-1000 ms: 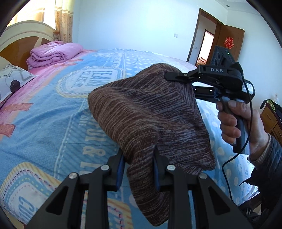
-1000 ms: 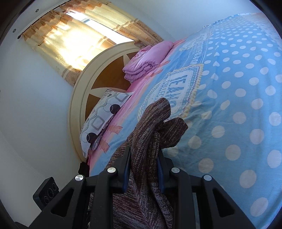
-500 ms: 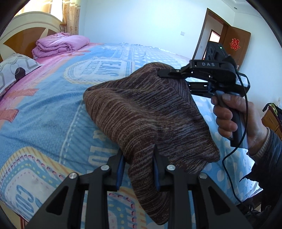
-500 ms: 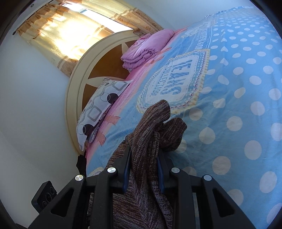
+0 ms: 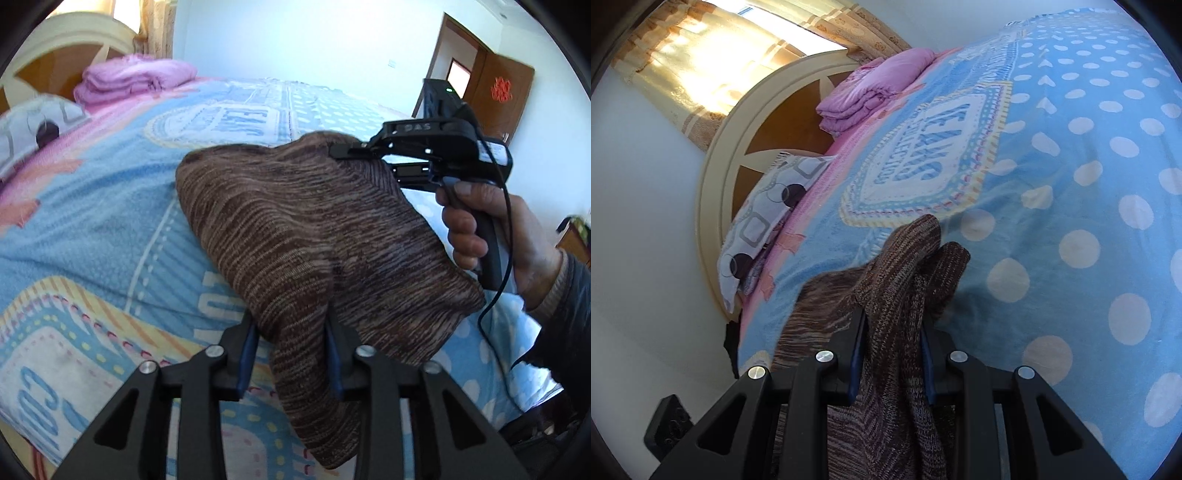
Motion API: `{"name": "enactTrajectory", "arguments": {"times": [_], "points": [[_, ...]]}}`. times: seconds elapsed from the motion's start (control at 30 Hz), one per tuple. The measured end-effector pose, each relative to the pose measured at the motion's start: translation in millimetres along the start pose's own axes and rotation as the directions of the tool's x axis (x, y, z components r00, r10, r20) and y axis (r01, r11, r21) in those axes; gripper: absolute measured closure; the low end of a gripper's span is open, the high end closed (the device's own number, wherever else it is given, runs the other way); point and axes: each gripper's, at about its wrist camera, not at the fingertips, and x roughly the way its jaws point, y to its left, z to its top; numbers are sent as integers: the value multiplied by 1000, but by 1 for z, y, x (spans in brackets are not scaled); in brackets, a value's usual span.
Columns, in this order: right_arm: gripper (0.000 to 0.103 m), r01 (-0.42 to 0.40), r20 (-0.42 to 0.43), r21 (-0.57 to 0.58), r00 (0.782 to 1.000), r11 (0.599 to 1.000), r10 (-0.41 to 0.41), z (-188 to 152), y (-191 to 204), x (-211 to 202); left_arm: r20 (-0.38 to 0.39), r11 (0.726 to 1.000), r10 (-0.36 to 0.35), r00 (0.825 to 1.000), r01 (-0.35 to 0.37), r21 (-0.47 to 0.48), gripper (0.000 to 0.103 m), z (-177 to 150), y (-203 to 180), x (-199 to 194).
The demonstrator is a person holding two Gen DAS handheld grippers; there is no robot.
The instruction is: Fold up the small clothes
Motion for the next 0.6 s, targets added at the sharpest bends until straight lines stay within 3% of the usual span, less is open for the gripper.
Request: {"name": "enactTrajectory", "arguments": {"times": [0.07, 0.17, 0.2, 0.3, 0.33, 0.4, 0.47, 0.53, 0.6], "points": [[76, 46, 0, -10, 999, 999, -46, -2, -4, 2, 17, 999, 21, 1000, -22, 49, 59, 2, -10, -10], [72, 85, 17, 2, 996, 996, -85, -4, -10, -3, 78, 990, 52, 996, -62, 127, 44, 9, -23, -36], [72, 100, 37, 0, 994, 995, -100, -5, -8, -8, 113, 988, 61, 992, -76, 134, 34, 12, -24, -45], [68, 126, 109, -59, 987, 990, -120, -14, 14, -35, 224, 983, 123, 967, -150, 104, 10, 23, -15, -59], [62, 107, 123, -89, 988, 990, -96, -19, 25, -43, 238, 977, 164, 957, -192, 96, 9, 26, -11, -55], [51, 22, 119, -165, 993, 986, -2, -36, 49, -56, 208, 959, 244, 947, -268, 95, 9, 31, -3, -32], [48, -46, 47, -226, 997, 973, 58, -58, 64, -53, 132, 944, 293, 947, -309, 117, 9, 28, 1, -4], [48, -23, -22, -221, 1000, 975, 19, -76, 60, -40, 81, 942, 315, 946, -322, 99, 3, 21, 8, 17], [48, 53, -42, -190, 997, 980, -62, -87, 43, -31, 88, 959, 279, 956, -282, 19, 0, 16, 19, 15]]}}
